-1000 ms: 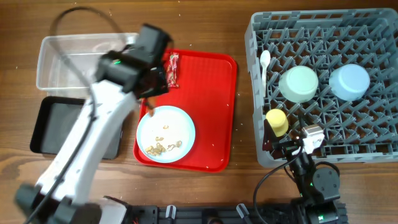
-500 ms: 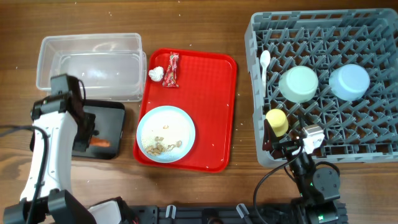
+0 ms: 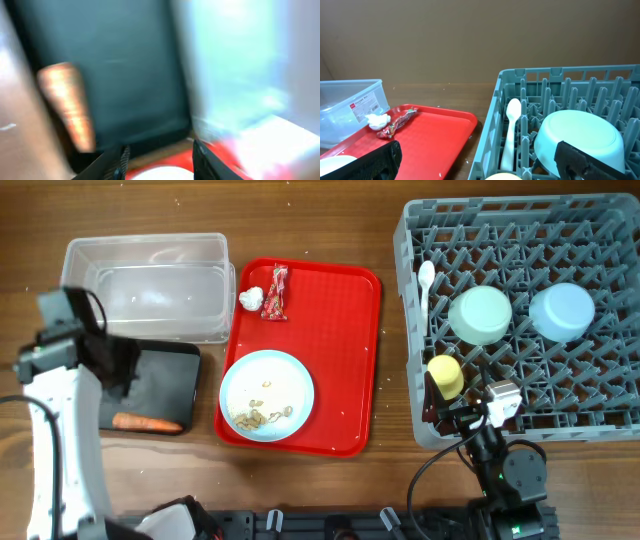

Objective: Sort waste into correct bins and load items into the dishwasher rack
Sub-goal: 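Carry the carrot with the left gripper onto the black tray and release, then grasp the red wrapper and white tissue on the red tray with left gripper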

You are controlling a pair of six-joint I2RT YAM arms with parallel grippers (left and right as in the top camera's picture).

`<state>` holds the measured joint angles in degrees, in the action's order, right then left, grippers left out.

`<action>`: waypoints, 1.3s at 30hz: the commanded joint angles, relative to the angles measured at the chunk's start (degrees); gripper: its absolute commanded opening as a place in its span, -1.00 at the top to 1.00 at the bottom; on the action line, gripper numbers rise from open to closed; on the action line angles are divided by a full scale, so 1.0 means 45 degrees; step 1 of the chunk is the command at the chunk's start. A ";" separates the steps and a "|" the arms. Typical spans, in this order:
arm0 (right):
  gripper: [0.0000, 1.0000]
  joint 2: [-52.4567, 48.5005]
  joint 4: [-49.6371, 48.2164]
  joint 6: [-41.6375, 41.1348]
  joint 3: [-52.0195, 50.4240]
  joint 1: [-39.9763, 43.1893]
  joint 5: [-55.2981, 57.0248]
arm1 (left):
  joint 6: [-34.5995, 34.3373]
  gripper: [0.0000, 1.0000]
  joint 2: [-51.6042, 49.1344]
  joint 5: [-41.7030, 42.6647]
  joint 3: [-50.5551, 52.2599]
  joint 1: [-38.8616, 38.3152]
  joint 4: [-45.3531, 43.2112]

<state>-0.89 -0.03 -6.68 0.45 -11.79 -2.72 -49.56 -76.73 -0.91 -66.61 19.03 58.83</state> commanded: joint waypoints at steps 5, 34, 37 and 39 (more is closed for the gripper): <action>-0.99 0.0102 -0.0029 -0.0214 -0.0034 0.0019 0.0034 | 0.7519 -0.18 0.0097 0.2186 -0.3026 -0.5459 -0.1015; -1.00 0.0102 -0.0034 -0.0214 -0.0034 0.0019 0.0034 | 0.8592 0.26 -0.9879 -0.3531 -0.3298 -0.9704 -0.7213; -0.99 0.0102 -0.0029 -0.0219 -0.0034 0.0019 0.0034 | 0.8597 0.60 -0.9879 -0.3536 -0.3298 -0.9758 -0.7213; -1.00 0.0102 -0.0029 -0.0214 -0.0034 0.0019 0.0034 | 0.8582 0.92 -0.9816 -0.3521 -0.3298 -0.9758 -0.7057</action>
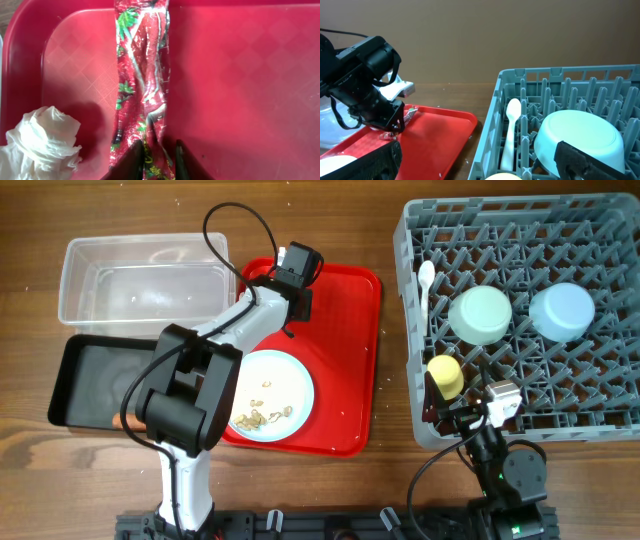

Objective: Sort waste into correct bins and load items into the dishwasher rack
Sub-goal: 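Grasp the red wrapper and white tissue on the red tray with left gripper, then drop the red wrapper into the clear plastic bin with the left gripper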

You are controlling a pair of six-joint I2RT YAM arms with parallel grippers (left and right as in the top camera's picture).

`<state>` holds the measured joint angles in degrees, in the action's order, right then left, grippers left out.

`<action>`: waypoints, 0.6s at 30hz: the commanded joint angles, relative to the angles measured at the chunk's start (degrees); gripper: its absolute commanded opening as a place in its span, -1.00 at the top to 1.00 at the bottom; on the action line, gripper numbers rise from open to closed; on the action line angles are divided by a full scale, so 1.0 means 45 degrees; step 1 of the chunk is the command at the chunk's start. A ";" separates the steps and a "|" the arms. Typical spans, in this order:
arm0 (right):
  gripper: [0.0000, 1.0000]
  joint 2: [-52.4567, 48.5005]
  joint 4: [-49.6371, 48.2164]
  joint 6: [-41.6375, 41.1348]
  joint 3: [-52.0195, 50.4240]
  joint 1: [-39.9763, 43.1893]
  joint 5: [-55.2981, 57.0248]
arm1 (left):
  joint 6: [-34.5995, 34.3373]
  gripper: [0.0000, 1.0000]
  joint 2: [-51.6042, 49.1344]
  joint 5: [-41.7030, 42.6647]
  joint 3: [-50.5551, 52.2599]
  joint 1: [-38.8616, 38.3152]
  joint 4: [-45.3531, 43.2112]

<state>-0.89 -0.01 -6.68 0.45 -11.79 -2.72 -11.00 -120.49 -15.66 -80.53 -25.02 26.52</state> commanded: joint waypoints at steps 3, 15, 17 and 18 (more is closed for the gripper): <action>-1.00 0.0102 -0.0034 -0.0214 -0.0034 0.0019 0.0034 | -0.0136 0.92 0.0733 0.0005 -0.0204 -0.0029 0.0452; -0.99 0.0102 -0.0034 -0.0214 -0.0034 0.0019 0.0034 | -0.4877 0.92 0.7354 0.0675 -0.0204 0.1749 0.2905; -1.00 0.0102 -0.0039 -0.0214 -0.0034 0.0019 0.0034 | -0.5693 0.92 0.6994 -0.0447 -0.0189 0.3084 0.2939; -1.00 0.0102 -0.0034 -0.0214 -0.0034 0.0019 0.0034 | -0.6091 0.92 0.6717 -0.0495 -0.0189 0.3594 0.2939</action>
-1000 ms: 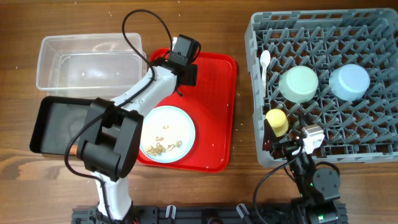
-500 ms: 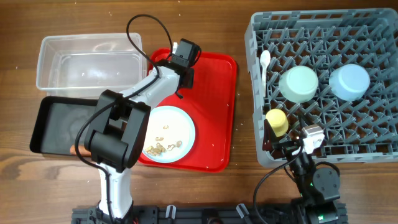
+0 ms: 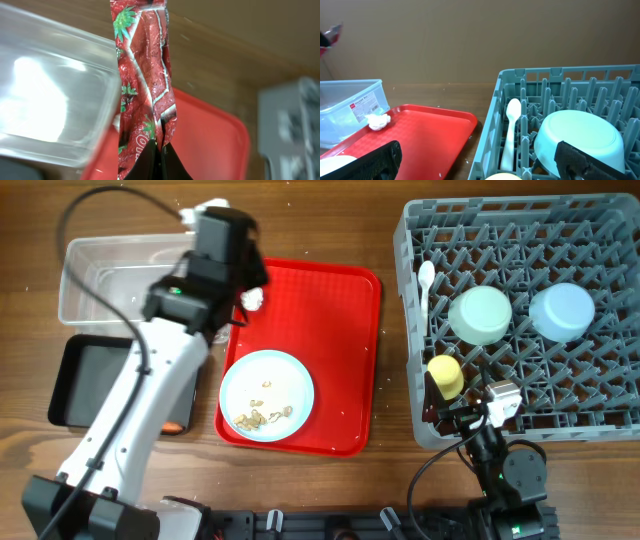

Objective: Sort waste into correct bins and load items into the dishwasher rack
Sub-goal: 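Drop the red wrapper into the clear plastic bin with the left gripper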

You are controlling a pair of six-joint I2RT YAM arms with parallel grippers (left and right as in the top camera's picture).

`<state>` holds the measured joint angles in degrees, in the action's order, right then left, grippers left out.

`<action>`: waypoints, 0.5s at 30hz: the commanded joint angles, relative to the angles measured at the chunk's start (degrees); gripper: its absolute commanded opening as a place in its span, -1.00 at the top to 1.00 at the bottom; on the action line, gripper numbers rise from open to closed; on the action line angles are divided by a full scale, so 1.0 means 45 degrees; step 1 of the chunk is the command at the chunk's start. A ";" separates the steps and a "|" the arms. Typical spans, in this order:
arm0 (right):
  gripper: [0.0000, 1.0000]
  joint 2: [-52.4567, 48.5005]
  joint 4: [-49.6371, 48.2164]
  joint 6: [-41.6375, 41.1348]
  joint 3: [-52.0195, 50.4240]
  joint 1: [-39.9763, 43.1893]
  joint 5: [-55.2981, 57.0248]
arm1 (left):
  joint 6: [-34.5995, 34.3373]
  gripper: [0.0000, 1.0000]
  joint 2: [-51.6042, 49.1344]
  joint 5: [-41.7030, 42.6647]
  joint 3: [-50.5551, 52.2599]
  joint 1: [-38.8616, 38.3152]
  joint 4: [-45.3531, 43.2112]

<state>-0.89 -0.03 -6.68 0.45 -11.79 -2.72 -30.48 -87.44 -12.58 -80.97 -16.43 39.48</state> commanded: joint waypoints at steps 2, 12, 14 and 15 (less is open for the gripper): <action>-1.00 0.0102 -0.0029 -0.0214 -0.0034 0.0019 0.0034 | -0.3463 0.92 -0.1375 -0.1141 -0.0092 0.2793 0.0049; -1.00 0.0102 -0.0029 -0.0214 -0.0034 0.0019 0.0034 | -0.7898 0.79 -0.4250 0.1433 -0.0092 0.4255 -0.0393; -1.00 0.0102 -0.0029 -0.0214 -0.0034 0.0019 0.0034 | -0.8009 0.77 -0.4313 0.1530 -0.0092 0.4245 -0.0379; -1.00 0.0102 -0.0029 -0.0214 -0.0034 0.0019 0.0034 | -0.8004 0.76 -0.4318 0.1603 -0.0092 0.4245 -0.0325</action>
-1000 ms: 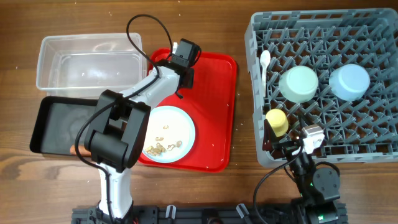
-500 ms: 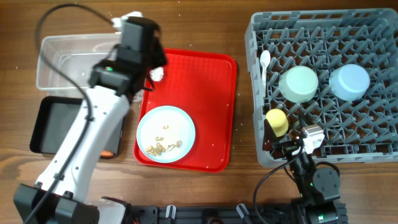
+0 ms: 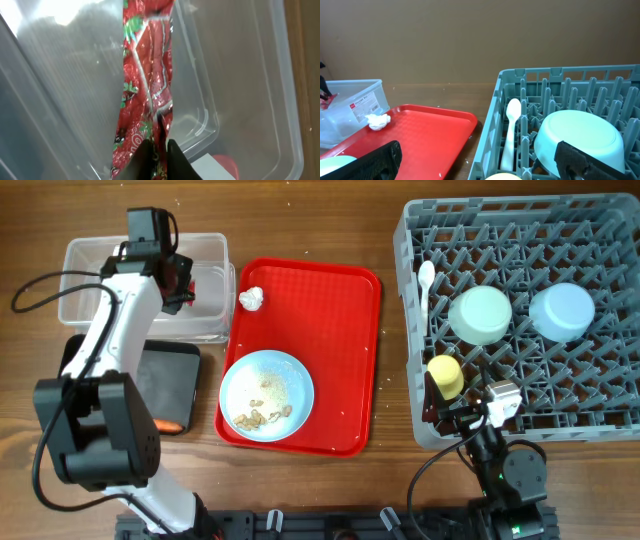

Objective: Sort waste into correct bins and load items into the dishwasher rack
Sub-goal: 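Drop the red wrapper into the clear plastic bin with the left gripper, then return the left gripper to the red tray and grasp the white tissue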

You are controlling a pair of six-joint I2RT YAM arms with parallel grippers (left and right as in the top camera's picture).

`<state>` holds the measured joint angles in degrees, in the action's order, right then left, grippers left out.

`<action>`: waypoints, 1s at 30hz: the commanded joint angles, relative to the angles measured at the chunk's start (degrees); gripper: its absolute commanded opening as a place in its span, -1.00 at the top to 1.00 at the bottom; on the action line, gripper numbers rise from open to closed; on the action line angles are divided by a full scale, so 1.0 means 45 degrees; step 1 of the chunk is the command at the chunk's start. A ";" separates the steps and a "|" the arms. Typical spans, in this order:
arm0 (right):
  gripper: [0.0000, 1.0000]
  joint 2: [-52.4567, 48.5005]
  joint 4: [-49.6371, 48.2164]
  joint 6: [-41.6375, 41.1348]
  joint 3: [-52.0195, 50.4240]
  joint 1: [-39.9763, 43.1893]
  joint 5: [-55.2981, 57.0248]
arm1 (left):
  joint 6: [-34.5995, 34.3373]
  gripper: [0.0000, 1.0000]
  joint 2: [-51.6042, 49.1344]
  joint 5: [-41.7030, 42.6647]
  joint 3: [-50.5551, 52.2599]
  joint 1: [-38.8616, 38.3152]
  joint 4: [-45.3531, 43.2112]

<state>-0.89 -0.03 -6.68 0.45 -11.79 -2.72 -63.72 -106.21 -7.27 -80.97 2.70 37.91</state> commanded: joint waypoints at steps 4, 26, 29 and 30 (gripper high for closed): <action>-0.99 0.0102 -0.0029 -0.0209 -0.0034 0.0019 0.0034 | -0.0607 0.65 -0.0136 0.1525 -0.0092 -0.0005 0.0136; -1.00 0.0102 -0.0029 -0.0209 -0.0034 0.0019 0.0034 | 1.3304 -0.36 0.0413 -0.2696 -0.0107 -0.6528 -0.0850; -0.99 0.0102 -0.0029 -0.0214 -0.0034 0.0019 0.0034 | 1.2429 -0.34 -0.1141 -0.2934 -0.0107 -0.5901 -0.0855; -0.99 0.0102 -0.0029 -0.0219 -0.0034 0.0019 0.0034 | 1.2356 -0.35 -0.1418 -0.2929 -0.0107 -0.5761 -0.0855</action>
<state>-0.89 -0.03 -6.68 0.45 -11.79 -2.72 -6.81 -107.77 -16.12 -81.49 -26.04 34.11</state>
